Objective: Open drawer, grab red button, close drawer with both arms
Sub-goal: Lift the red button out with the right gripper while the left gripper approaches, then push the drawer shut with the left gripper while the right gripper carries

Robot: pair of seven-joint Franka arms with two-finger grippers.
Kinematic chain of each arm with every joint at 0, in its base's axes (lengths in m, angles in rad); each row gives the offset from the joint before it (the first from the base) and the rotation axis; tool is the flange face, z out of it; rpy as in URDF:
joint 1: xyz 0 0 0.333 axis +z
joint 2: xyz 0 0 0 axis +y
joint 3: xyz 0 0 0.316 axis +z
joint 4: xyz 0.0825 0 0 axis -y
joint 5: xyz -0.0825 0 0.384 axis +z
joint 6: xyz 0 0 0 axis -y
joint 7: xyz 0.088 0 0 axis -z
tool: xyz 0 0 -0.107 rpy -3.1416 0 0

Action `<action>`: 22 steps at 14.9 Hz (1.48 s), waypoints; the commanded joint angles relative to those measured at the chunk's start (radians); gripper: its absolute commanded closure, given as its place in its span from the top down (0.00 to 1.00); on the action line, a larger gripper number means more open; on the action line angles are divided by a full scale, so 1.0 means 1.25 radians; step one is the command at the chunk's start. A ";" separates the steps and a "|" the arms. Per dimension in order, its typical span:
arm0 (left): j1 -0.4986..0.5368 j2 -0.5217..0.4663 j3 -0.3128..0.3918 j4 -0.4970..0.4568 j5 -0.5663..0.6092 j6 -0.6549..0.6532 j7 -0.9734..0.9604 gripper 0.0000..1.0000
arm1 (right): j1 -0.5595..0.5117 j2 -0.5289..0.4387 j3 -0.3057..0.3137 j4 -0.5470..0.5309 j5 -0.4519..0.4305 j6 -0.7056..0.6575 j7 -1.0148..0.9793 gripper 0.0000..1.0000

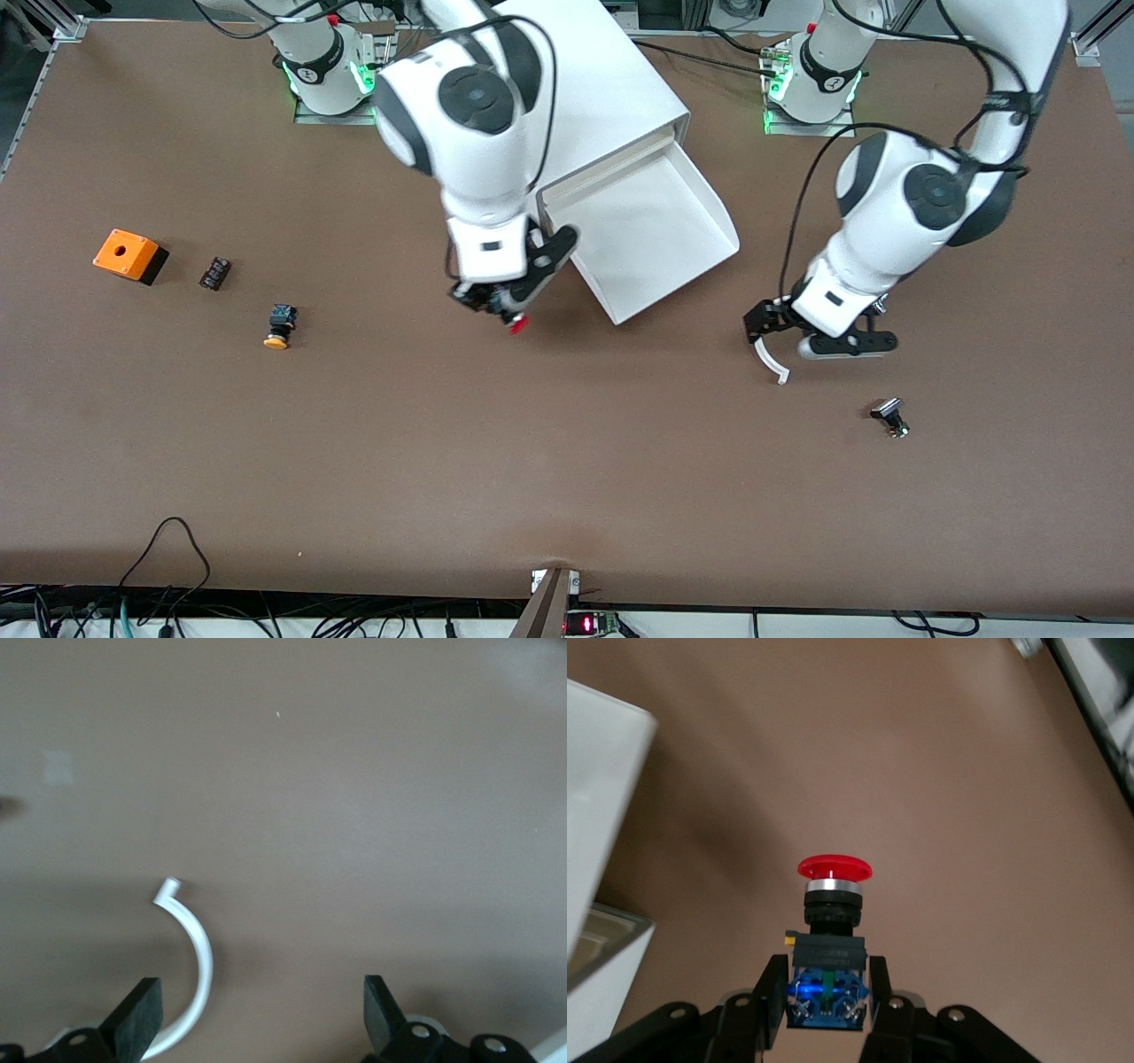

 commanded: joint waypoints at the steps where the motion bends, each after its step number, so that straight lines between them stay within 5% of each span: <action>1: -0.049 0.011 -0.003 -0.070 0.024 0.083 -0.144 1.00 | -0.082 -0.093 0.009 -0.157 0.018 0.015 0.060 0.33; 9: -0.135 0.025 -0.008 -0.133 0.041 0.093 -0.348 1.00 | -0.256 -0.095 0.009 -0.328 0.053 0.103 0.152 0.33; 14: -0.144 0.012 -0.090 -0.175 0.041 0.091 -0.515 1.00 | -0.305 -0.087 0.009 -0.515 0.052 0.353 0.150 0.33; 18: -0.182 -0.005 -0.140 -0.218 0.041 0.082 -0.529 1.00 | -0.320 -0.082 0.009 -0.589 0.052 0.433 0.152 0.33; 19: -0.182 -0.006 -0.163 -0.219 0.040 0.079 -0.529 1.00 | -0.321 -0.082 0.009 -0.594 0.053 0.439 0.153 0.38; 20: -0.185 -0.007 -0.179 -0.220 0.040 0.068 -0.530 1.00 | -0.324 -0.082 0.009 -0.592 0.055 0.432 0.155 0.53; 21: -0.194 -0.006 -0.184 -0.220 0.040 0.064 -0.539 1.00 | -0.327 -0.086 0.009 -0.589 0.055 0.428 0.168 0.85; 22: -0.196 -0.007 -0.185 -0.220 0.040 0.062 -0.556 1.00 | -0.329 -0.091 0.009 -0.584 0.055 0.419 0.180 1.00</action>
